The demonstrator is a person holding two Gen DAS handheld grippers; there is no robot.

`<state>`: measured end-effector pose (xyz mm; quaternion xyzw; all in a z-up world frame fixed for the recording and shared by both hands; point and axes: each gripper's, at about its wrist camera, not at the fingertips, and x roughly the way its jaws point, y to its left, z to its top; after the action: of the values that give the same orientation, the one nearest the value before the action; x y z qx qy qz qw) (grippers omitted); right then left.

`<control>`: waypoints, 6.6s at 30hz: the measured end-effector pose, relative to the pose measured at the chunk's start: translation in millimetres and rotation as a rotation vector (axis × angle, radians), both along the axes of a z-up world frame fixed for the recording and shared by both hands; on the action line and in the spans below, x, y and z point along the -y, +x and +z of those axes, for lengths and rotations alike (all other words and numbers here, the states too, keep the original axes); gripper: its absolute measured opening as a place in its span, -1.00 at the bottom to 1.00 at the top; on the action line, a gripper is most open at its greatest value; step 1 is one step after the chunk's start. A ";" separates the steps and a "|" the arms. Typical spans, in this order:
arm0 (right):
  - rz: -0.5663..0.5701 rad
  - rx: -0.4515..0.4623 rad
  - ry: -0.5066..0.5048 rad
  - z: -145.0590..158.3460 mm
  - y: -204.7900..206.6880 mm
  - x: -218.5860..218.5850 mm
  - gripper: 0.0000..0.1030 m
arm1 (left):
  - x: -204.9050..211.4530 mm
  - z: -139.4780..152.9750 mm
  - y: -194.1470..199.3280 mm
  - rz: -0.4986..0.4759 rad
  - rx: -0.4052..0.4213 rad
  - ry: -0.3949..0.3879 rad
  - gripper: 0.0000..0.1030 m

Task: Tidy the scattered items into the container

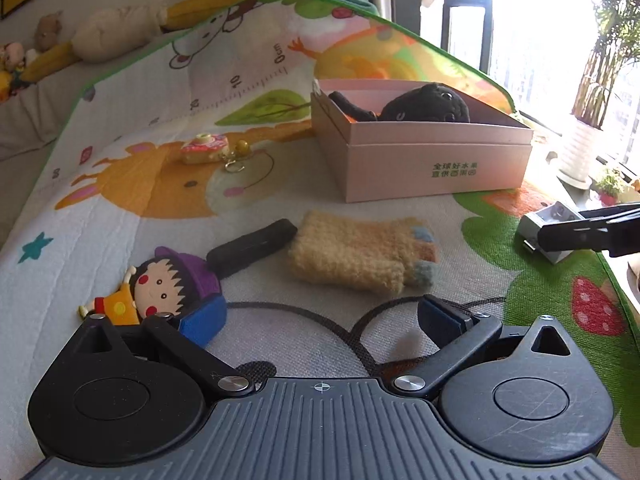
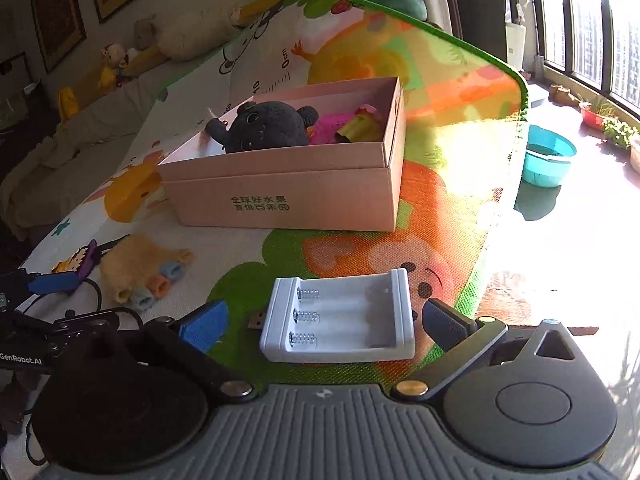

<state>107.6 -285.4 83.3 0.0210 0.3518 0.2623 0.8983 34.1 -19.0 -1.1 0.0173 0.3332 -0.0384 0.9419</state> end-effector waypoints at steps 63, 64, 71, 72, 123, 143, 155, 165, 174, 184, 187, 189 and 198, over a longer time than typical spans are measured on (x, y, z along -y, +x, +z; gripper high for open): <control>0.025 0.064 -0.194 -2.2 -45.9 -40.5 1.00 | 24.2 7.3 54.4 -0.132 -0.131 0.111 1.00; 0.025 0.064 -0.194 -2.2 -46.0 -40.5 1.00 | 23.1 6.4 43.7 -0.188 -0.135 0.106 1.00; 0.024 0.064 -0.199 -2.2 -45.3 -40.6 1.00 | 11.5 8.7 4.8 -0.218 -0.109 0.178 1.00; 0.025 0.064 -0.200 -2.1 -45.2 -40.3 1.00 | 10.5 10.3 6.1 -0.193 -0.098 0.184 1.00; 0.058 0.041 -0.191 -1.2 -75.3 -55.3 1.00 | -13.6 1.8 -25.1 -0.169 -0.039 0.091 1.00; -0.157 0.092 -0.210 15.9 -28.5 -63.2 1.00 | 23.4 -1.6 -26.4 -0.174 0.060 0.011 1.00; -0.107 0.052 -0.243 1.3 -10.7 -76.6 0.79 | 17.5 -2.0 -25.4 -0.171 0.053 -0.024 1.00; -0.076 0.068 -0.197 -1.1 -51.3 -44.7 0.82 | 36.2 -3.5 -42.2 -0.305 -0.037 -0.052 1.00; -0.098 0.052 -0.167 -1.8 -48.3 -39.2 0.93 | 37.4 1.2 -43.2 -0.264 -0.043 0.044 1.00; -0.097 0.046 -0.174 -2.7 -47.5 -40.6 1.00 | 42.0 6.3 -24.3 -0.210 -0.119 0.114 1.00; -0.099 0.044 -0.159 -2.5 -47.5 -38.7 1.00 | 49.1 5.9 -23.5 -0.254 -0.116 0.125 1.00; -0.101 0.043 -0.154 -2.4 -47.4 -38.3 1.00 | 51.1 4.7 -18.9 -0.275 -0.113 0.112 1.00; -0.109 0.041 -0.135 -2.1 -47.5 -35.4 1.00 | 54.0 0.1 -4.5 -0.309 -0.111 0.054 1.00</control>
<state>60.1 -250.0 81.2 -0.0259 0.3488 0.1889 0.9176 29.7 -73.0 -1.0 0.0913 0.3790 -0.1746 0.9042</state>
